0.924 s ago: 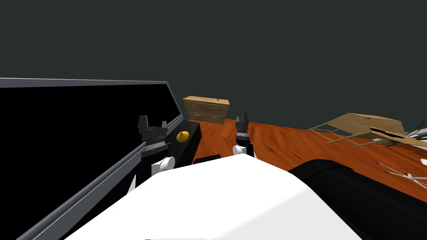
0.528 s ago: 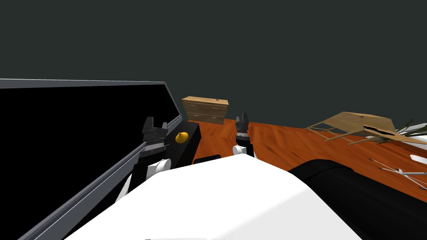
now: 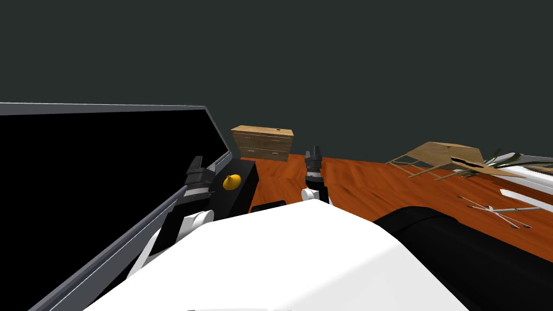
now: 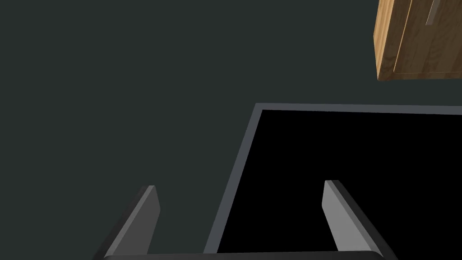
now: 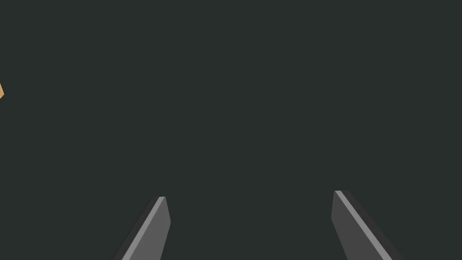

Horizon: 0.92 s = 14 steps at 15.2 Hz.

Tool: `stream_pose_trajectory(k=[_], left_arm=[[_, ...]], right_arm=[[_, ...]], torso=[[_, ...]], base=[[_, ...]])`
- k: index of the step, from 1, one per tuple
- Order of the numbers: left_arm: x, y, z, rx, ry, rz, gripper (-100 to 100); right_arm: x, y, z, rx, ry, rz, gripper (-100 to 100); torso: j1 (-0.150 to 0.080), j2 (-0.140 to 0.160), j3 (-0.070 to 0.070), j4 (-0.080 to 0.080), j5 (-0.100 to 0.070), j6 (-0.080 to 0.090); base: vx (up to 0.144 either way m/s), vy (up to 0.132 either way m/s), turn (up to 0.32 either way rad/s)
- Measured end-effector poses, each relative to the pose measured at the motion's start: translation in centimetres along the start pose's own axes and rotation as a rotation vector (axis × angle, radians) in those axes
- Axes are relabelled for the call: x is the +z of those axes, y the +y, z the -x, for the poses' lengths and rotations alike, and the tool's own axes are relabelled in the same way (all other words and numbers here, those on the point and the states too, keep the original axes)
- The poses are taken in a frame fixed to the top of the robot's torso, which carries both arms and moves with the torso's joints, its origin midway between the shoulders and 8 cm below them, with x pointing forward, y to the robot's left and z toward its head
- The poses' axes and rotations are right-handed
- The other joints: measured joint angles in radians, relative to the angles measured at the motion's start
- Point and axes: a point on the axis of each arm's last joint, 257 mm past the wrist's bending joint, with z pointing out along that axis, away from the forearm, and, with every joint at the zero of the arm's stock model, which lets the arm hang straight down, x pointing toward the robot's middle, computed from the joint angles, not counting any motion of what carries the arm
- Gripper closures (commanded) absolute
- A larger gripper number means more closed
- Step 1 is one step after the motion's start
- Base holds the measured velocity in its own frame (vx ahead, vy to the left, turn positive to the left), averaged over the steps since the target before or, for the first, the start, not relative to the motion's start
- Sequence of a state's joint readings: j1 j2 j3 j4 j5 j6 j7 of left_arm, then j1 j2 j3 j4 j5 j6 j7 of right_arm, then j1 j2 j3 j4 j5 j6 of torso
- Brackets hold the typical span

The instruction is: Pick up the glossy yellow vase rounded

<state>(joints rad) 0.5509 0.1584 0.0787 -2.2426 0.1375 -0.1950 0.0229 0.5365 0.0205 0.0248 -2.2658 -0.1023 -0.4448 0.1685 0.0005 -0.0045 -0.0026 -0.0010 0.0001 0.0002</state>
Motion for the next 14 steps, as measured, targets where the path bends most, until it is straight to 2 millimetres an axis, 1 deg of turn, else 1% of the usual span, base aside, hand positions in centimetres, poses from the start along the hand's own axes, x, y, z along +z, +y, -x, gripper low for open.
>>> stream_pose_trajectory(k=[6,7,9,11,12,14], left_arm=[[-1.1,3.5,2.3,0.018,-0.031,0.146,-100],[-1.1,4.4,2.6,0.019,-0.036,0.173,-100],[-2.0,5.9,3.7,0.023,-0.051,0.229,-100],[-2.1,6.8,3.9,0.022,-0.061,0.265,-100],[-2.4,7.7,4.3,0.023,-0.067,0.291,-100],[-3.1,8.7,5.3,0.024,-0.082,0.34,-100]], right_arm=[[0.0,0.0,0.0,0.0,0.0,0.0,0],[0.0,0.0,0.0,0.0,0.0,0.0,0],[0.0,0.0,0.0,0.0,0.0,0.0,0],[0.0,0.0,0.0,0.0,0.0,0.0,0],[0.0,0.0,0.0,0.0,0.0,0.0,0],[0.0,0.0,0.0,0.0,0.0,0.0,0]], torso=[[0.0,0.0,0.0,0.0,0.0,0.0],[0.0,0.0,0.0,0.0,0.0,0.0],[-0.001,-0.001,0.0,0.0,0.0,0.0],[0.0,0.0,0.0,0.0,0.0,0.0],[0.0,0.001,0.0,0.0,0.0,0.0],[0.0,0.0,0.0,0.0,0.0,0.0]], base=[[0.061,0.002,-0.096],[0.072,0.001,-0.114],[0.056,0.0,-0.06],[0.046,0.008,-0.073],[0.062,0.004,-0.141],[0.049,0.008,-0.072]])
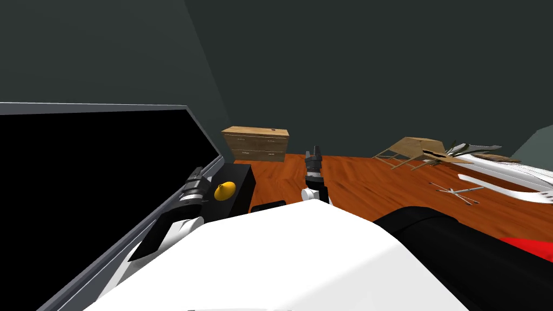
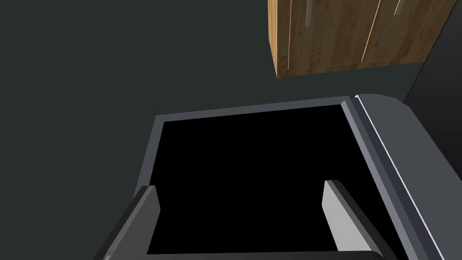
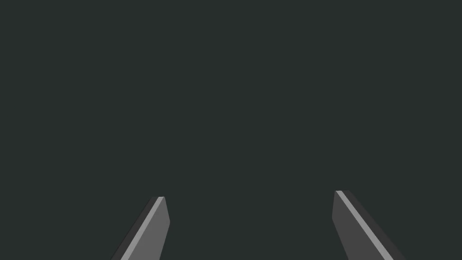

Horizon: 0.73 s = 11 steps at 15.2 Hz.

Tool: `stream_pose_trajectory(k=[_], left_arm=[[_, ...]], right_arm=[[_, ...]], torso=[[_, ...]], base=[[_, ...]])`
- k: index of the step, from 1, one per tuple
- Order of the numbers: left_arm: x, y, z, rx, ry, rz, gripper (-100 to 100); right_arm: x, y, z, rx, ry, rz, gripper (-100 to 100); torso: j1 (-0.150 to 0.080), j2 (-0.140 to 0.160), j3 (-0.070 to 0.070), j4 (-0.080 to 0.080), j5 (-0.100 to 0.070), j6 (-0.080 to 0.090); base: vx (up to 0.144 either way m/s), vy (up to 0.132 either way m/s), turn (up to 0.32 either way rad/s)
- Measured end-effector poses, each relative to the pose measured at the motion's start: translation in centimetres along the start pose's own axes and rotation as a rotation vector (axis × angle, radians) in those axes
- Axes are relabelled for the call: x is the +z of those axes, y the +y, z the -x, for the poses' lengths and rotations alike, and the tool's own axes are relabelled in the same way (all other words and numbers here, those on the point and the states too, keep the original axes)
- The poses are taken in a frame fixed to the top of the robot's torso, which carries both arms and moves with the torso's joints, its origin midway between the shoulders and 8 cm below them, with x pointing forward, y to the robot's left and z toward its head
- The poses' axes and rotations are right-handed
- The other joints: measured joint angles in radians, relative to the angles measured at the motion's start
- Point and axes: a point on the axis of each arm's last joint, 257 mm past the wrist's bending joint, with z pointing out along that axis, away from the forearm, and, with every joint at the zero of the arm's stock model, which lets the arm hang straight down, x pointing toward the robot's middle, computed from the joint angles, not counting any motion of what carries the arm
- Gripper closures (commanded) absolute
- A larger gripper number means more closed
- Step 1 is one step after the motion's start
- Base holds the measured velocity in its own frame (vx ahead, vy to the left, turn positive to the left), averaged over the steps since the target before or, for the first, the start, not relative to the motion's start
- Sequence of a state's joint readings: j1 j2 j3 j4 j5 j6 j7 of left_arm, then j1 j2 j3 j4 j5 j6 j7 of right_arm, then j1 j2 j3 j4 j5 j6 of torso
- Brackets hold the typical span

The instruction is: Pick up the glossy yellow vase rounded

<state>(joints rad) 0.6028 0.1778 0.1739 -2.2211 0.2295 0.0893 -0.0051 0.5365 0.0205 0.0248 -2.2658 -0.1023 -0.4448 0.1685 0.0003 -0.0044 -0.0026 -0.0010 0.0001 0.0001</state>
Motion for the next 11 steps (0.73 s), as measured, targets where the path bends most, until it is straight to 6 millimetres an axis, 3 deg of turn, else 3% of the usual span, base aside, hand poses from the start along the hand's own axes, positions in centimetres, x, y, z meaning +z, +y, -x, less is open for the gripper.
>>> stream_pose_trajectory(k=[11], left_arm=[[-2.1,7.1,3.6,-0.012,-0.062,0.255,-100]], right_arm=[[0.0,0.0,0.0,0.0,0.0,0.0,0]], torso=[[0.0,0.001,0.0,0.0,0.0,0.0]], base=[[0.053,0.008,-0.083]])
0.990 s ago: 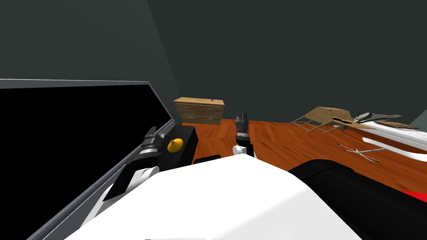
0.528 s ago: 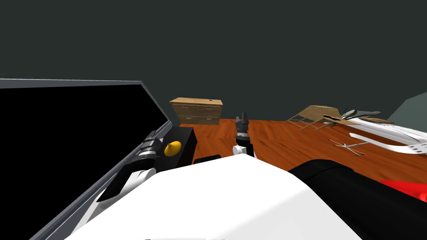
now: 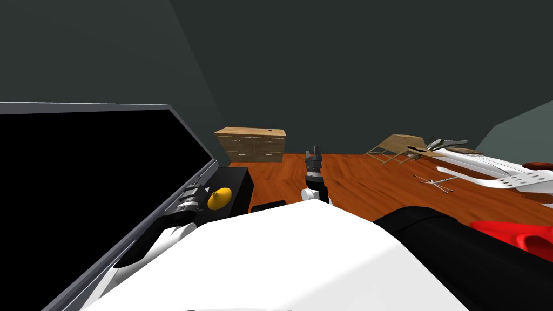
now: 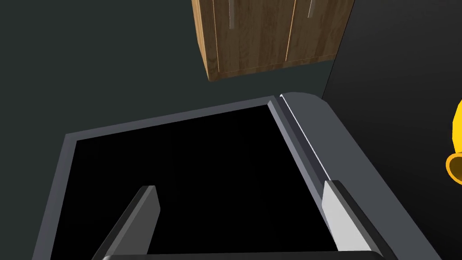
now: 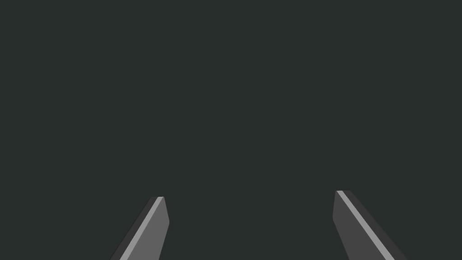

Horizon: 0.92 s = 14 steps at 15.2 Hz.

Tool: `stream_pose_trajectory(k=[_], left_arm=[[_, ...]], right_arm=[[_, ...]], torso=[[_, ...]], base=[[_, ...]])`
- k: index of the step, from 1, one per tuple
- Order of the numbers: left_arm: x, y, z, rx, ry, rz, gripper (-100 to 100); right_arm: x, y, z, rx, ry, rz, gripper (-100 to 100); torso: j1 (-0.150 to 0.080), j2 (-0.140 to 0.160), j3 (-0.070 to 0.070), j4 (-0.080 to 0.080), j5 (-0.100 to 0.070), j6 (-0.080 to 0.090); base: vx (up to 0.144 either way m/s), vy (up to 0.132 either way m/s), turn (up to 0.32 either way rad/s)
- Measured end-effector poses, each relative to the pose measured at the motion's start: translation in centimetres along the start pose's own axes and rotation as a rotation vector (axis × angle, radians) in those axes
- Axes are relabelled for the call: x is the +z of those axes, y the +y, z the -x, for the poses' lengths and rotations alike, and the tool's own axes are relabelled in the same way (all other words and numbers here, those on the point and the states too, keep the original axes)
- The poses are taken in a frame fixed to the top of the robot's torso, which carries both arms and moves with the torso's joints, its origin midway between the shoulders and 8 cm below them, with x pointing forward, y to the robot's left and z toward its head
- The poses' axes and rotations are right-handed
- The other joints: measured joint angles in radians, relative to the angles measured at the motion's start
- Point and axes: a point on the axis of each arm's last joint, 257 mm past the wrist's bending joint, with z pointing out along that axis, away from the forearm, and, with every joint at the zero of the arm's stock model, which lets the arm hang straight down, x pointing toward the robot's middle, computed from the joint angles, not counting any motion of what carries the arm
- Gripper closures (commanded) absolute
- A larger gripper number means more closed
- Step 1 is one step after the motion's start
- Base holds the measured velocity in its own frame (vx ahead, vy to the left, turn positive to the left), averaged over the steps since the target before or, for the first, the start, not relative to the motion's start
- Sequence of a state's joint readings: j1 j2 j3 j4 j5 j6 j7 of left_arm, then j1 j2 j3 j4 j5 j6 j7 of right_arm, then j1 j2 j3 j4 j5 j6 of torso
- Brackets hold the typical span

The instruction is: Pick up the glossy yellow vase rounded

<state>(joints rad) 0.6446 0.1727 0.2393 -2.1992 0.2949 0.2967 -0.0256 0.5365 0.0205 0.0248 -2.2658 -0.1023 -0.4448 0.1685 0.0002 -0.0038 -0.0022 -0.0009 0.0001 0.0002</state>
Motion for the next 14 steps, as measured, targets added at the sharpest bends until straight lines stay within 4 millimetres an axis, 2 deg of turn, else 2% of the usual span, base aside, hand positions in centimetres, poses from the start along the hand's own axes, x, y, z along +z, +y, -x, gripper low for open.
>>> stream_pose_trajectory(k=[7,14], left_arm=[[-0.8,4.0,2.1,-0.014,-0.032,0.144,-100],[-2.5,8.7,4.3,-0.039,-0.065,0.301,-100]], right_arm=[[0.0,0.0,0.0,0.0,0.0,0.0,0],[0.0,0.0,0.0,0.0,0.0,0.0,0]], torso=[[0.0,0.0,0.0,0.0,0.0,0.0],[0.0,0.0,0.0,0.0,0.0,0.0]], base=[[0.052,0.009,-0.08],[0.049,0.011,-0.087]])
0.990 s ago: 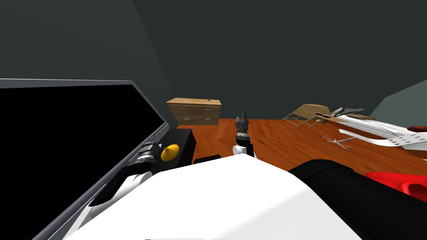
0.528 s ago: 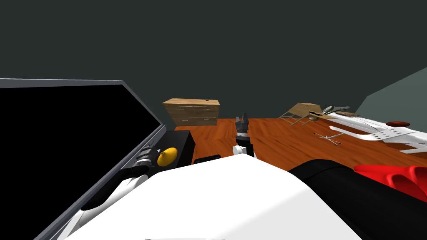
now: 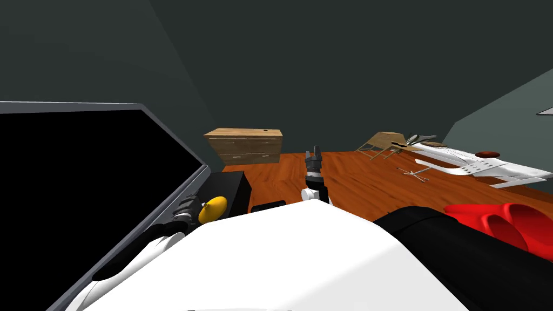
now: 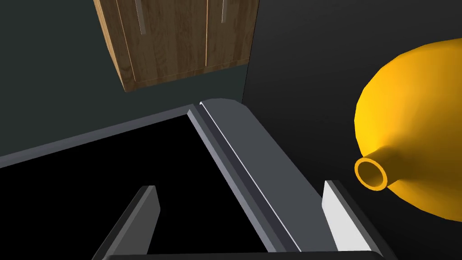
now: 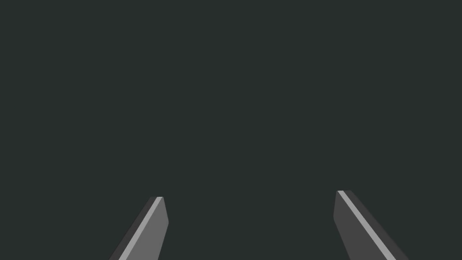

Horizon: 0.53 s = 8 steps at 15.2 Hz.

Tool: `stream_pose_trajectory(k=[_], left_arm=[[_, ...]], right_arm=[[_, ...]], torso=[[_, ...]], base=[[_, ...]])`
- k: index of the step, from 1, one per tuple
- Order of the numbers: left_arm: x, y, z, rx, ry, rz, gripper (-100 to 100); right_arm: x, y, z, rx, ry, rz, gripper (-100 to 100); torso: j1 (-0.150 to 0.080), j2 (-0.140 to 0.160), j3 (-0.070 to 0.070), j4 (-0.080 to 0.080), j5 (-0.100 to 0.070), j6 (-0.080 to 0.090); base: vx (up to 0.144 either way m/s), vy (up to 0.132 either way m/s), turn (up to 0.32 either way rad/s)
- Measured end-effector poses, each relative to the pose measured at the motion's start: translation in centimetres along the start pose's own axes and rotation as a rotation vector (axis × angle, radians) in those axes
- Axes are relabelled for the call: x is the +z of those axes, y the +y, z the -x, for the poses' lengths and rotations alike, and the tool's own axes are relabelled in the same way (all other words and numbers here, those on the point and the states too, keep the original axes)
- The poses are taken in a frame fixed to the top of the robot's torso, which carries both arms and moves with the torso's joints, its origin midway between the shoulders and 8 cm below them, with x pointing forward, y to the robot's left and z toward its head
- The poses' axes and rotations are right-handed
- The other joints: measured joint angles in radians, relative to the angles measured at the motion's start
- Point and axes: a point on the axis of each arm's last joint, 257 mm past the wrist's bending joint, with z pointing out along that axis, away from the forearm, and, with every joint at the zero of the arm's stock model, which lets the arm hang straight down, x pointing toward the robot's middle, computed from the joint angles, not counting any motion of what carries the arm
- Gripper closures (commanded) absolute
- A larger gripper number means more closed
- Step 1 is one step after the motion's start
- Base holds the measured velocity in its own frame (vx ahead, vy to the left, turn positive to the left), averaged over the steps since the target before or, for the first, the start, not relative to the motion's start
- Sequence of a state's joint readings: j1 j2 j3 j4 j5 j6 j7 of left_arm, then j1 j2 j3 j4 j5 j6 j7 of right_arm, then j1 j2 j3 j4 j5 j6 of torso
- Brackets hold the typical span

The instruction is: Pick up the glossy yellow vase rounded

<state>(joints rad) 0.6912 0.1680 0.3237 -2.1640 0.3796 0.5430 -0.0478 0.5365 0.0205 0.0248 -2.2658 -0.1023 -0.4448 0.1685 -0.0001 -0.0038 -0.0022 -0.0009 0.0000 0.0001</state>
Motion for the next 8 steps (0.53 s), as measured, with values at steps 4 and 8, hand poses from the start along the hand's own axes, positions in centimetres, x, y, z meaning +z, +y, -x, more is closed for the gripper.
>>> stream_pose_trajectory(k=[4,8], left_arm=[[-0.4,2.5,1.1,-0.016,-0.016,0.086,-100],[-0.8,5.0,2.0,-0.033,-0.028,0.171,-100]], right_arm=[[0.0,0.0,0.0,0.0,0.0,0.0,0],[0.0,0.0,0.0,0.0,0.0,0.0,0]], torso=[[0.0,0.0,0.0,0.0,0.0,0.0],[0.0,0.0,0.0,0.0,0.0,0.0]], base=[[0.047,0.011,-0.065],[0.049,0.017,-0.083]])
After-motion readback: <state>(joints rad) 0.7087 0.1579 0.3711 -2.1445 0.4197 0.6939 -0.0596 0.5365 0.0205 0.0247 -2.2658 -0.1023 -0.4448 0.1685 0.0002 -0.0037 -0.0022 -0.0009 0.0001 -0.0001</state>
